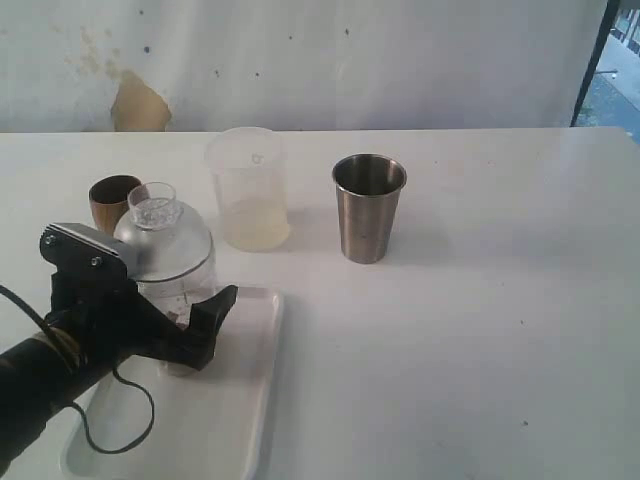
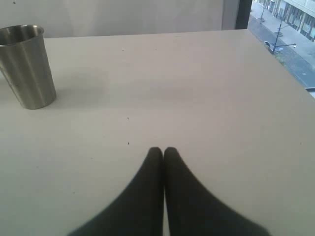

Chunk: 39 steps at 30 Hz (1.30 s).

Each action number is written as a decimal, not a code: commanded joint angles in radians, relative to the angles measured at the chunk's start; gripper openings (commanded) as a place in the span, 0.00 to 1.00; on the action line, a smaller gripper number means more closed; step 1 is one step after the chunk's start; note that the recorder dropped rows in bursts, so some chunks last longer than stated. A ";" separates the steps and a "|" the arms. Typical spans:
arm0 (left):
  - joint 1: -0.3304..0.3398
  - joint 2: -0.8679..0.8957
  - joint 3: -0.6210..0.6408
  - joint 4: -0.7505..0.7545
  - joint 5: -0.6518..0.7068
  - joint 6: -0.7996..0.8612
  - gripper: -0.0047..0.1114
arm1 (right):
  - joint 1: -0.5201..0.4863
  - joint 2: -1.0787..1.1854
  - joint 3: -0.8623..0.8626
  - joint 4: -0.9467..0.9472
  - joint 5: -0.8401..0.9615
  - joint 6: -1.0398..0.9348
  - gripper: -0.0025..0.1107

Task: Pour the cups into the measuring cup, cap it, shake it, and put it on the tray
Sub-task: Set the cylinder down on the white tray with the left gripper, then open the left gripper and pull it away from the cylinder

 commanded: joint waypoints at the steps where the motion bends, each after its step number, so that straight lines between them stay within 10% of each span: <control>1: -0.004 -0.015 0.007 -0.017 -0.005 0.010 0.94 | -0.003 -0.002 0.002 -0.005 -0.003 0.000 0.02; 39: -0.004 -0.537 0.325 -0.106 -0.142 0.094 0.94 | -0.003 -0.002 0.002 -0.005 -0.003 0.000 0.02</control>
